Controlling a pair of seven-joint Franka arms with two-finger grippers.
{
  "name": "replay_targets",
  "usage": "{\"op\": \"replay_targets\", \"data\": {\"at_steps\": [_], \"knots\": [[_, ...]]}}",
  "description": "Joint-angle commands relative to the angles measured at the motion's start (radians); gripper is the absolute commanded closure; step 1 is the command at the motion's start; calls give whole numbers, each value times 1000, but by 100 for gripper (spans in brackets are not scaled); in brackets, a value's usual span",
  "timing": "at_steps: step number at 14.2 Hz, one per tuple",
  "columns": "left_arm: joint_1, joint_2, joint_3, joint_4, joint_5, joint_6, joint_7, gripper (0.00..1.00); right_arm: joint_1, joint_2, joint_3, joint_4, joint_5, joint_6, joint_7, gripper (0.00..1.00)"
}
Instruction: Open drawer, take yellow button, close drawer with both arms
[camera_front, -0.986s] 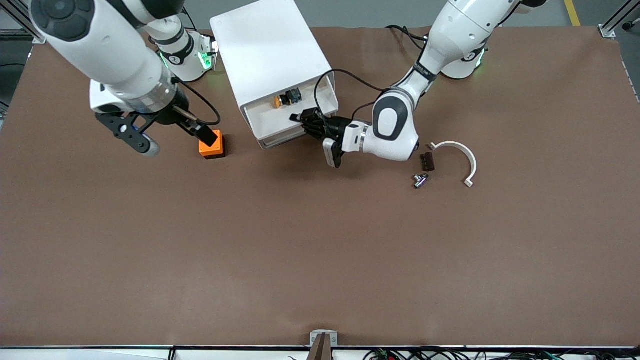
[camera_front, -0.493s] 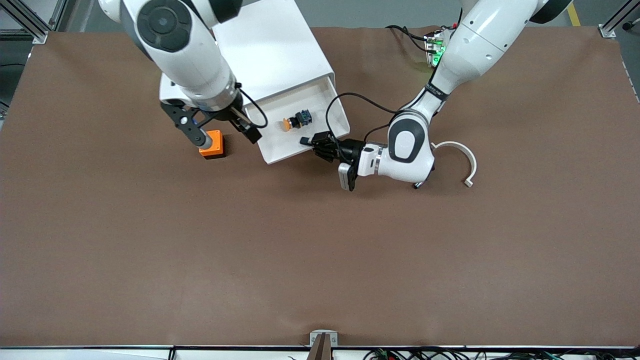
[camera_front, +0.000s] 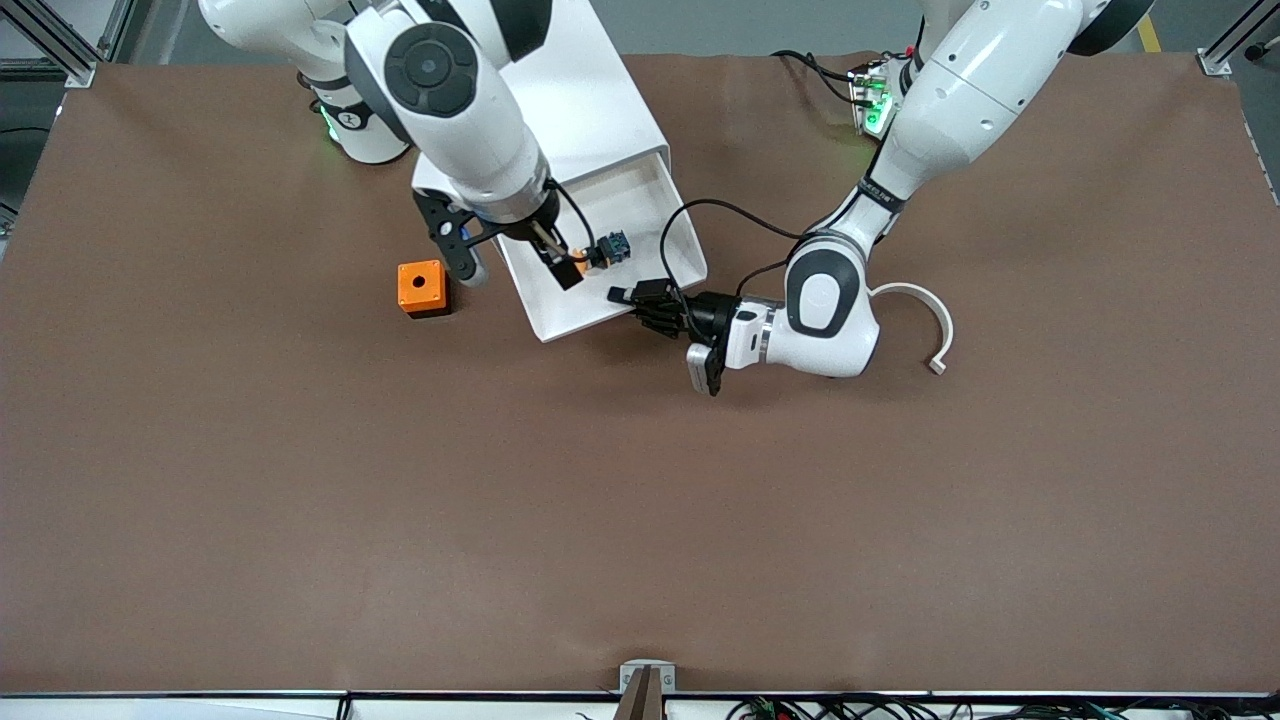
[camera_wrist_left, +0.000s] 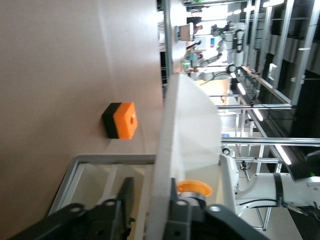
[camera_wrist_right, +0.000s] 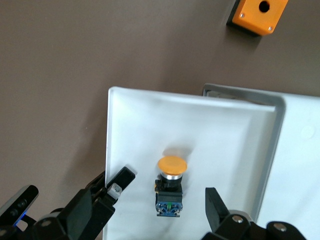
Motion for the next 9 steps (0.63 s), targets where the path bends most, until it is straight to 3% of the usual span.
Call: {"op": "replay_targets", "data": {"at_steps": [1, 5, 9], "knots": [[8, 21, 5, 15, 122, 28, -130, 0, 18, -11, -10, -32, 13, 43, 63, 0], [57, -12, 3, 61, 356, 16, -418, 0, 30, 17, -10, -33, 13, 47, 133, 0], [114, -36, 3, 145, 582, -97, -670, 0, 38, 45, -9, -33, 14, 50, 206, 0]]}}
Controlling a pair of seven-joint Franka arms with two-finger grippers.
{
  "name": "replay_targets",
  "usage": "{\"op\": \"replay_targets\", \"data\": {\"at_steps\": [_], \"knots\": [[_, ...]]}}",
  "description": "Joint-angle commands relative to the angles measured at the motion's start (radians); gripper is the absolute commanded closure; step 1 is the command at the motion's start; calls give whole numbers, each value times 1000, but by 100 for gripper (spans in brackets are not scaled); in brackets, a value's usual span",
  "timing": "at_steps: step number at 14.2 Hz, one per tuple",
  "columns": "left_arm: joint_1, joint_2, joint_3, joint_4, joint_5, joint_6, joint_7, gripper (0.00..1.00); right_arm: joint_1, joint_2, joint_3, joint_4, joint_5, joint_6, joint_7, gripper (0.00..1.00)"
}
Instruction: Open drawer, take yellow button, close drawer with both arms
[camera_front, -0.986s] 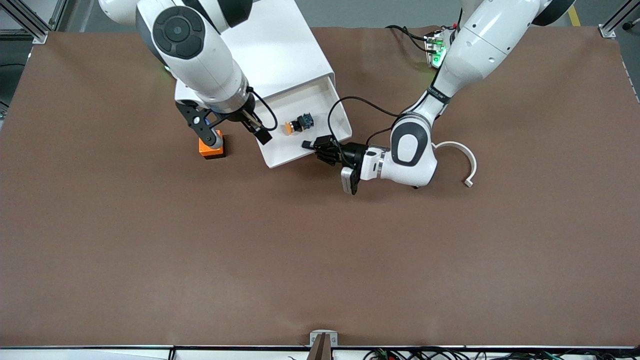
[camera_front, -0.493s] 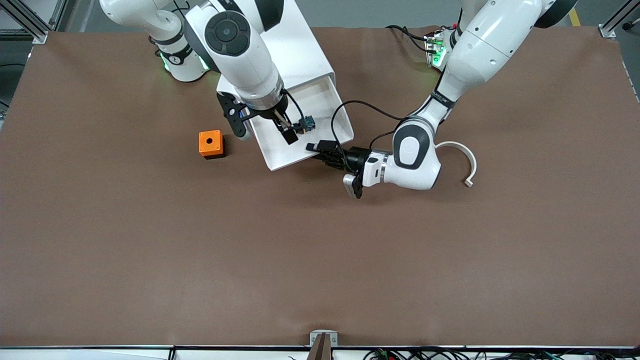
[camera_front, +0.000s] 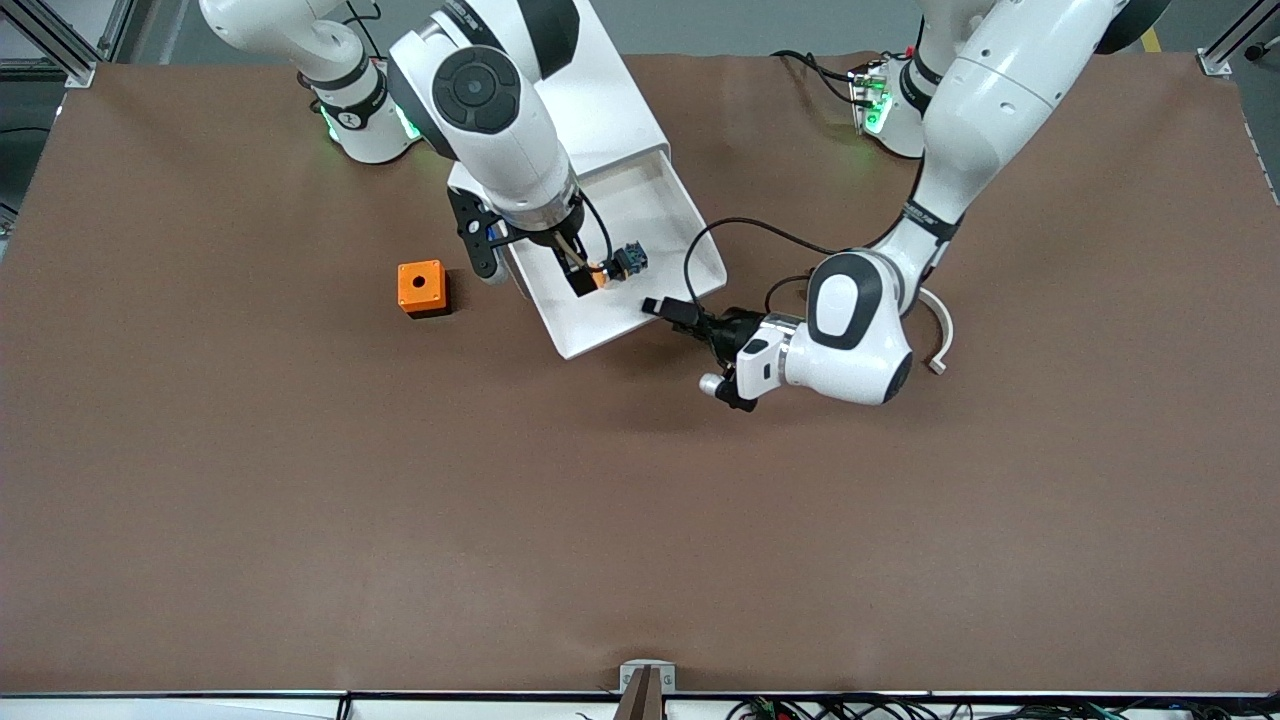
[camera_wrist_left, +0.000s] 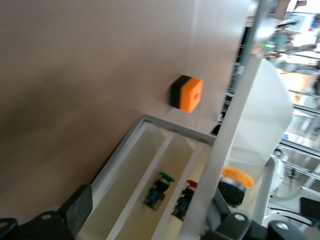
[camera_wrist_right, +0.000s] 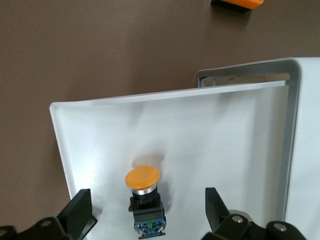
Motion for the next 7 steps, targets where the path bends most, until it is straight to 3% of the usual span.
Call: {"op": "replay_targets", "data": {"at_steps": [1, 7], "knots": [[39, -17, 3, 62, 132, -83, -157, 0, 25, 16, -8, -6, 14, 20, 53, 0], [42, -30, 18, 159, 299, -127, -321, 0, 73, 54, -10, 4, 12, 92, 54, 0]]}}
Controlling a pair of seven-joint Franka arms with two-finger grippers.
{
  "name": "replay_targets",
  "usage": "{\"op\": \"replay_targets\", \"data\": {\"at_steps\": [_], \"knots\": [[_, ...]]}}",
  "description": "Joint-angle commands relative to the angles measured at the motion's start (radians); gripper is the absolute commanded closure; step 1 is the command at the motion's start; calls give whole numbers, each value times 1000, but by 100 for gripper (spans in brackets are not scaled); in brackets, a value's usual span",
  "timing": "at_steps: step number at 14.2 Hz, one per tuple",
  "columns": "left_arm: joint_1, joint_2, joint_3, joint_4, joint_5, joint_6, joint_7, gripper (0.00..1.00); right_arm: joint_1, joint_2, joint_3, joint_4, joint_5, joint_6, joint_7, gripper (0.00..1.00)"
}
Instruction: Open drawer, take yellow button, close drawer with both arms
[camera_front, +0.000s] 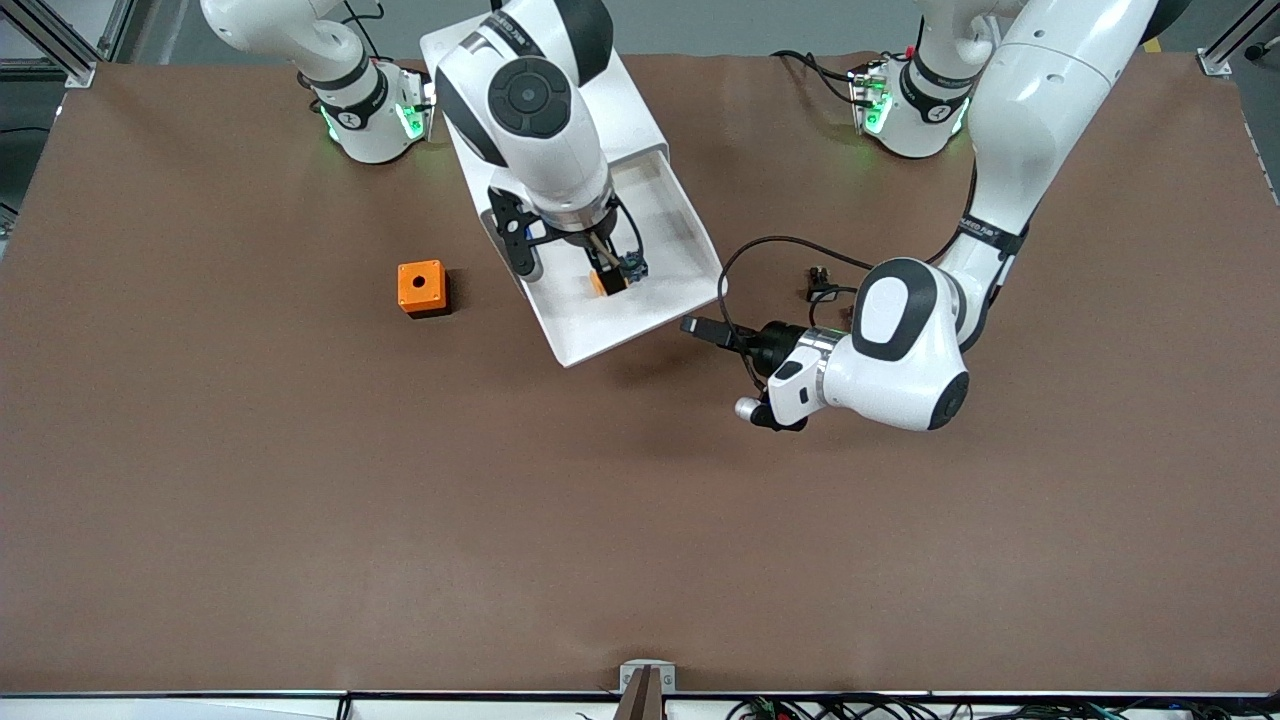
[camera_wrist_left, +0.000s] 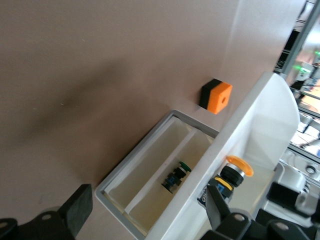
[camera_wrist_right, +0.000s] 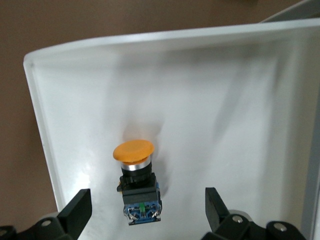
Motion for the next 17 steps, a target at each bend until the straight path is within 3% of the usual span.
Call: {"op": "replay_targets", "data": {"at_steps": [1, 9, 12, 15, 17], "knots": [[-9, -17, 16, 58, 125, -22, -119, 0, 8, 16, -10, 6, 10, 13, 10, 0], [-69, -31, 2, 144, 668, -24, -429, 0, 7, 48, -10, 9, 12, 51, 26, 0], [-75, -35, 7, 148, 698, -24, -489, 0, 7, 53, -10, 9, 13, 51, 30, 0], [-90, -55, 5, 148, 825, -24, -725, 0, 10, 64, -9, 11, 13, 51, 46, 0], [-92, -57, 5, 148, 850, -24, -802, 0, 19, 76, -9, 17, 13, 51, 46, 0]]}}
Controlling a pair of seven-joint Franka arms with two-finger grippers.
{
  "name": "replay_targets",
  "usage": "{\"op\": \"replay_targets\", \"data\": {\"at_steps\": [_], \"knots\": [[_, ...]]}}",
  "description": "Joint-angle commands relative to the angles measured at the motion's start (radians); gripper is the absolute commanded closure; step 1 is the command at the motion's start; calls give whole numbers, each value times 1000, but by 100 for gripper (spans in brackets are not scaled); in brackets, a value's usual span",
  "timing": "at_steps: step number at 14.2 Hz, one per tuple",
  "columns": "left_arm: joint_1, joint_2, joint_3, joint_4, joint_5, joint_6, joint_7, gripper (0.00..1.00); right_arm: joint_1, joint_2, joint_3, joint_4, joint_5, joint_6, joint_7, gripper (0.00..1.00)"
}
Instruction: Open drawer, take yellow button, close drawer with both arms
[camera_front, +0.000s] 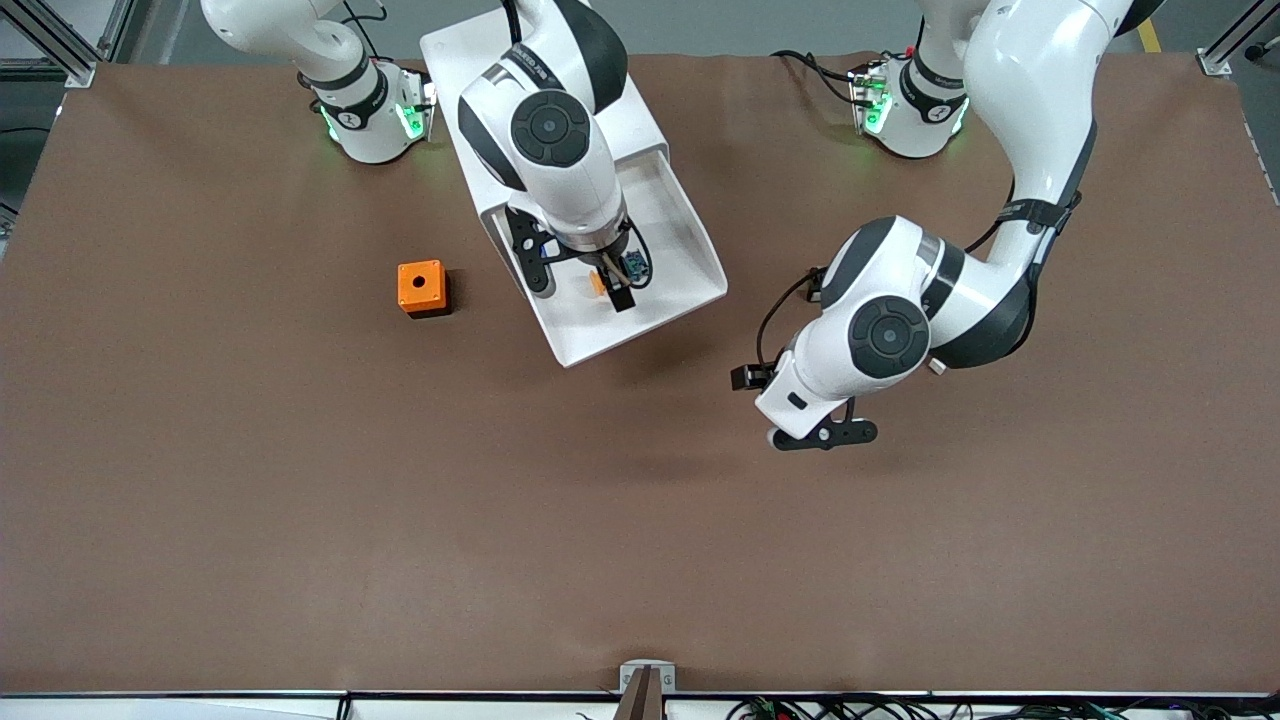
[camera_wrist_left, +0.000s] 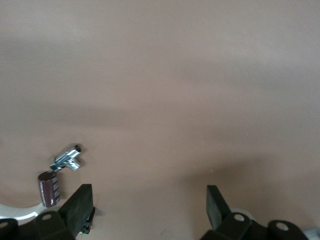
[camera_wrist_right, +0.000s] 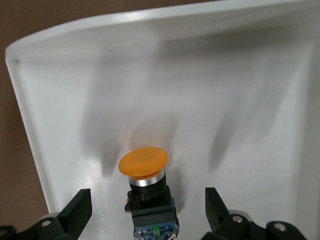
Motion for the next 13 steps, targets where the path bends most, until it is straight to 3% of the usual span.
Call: {"op": "replay_targets", "data": {"at_steps": [1, 6, 7, 9, 10, 13], "knots": [[-12, -22, 6, -5, 35, -14, -126, 0, 18, 24, -3, 17, 12, 3, 19, 0], [-21, -7, 11, -6, 40, -6, -223, 0, 30, 36, -3, 31, 12, 0, 18, 0], [-24, -5, 11, -6, 40, -6, -223, 0, 30, 36, -3, 34, 11, -2, 16, 7], [-27, 5, 11, -6, 40, -6, -235, 0, 29, 36, -3, 45, 11, -6, 16, 45], [-29, 10, 11, -6, 40, -5, -250, 0, 29, 36, -3, 45, 11, -6, 16, 57], [-29, 16, 11, -6, 37, -5, -253, 0, 29, 36, -4, 45, 9, -6, 12, 76]]}}
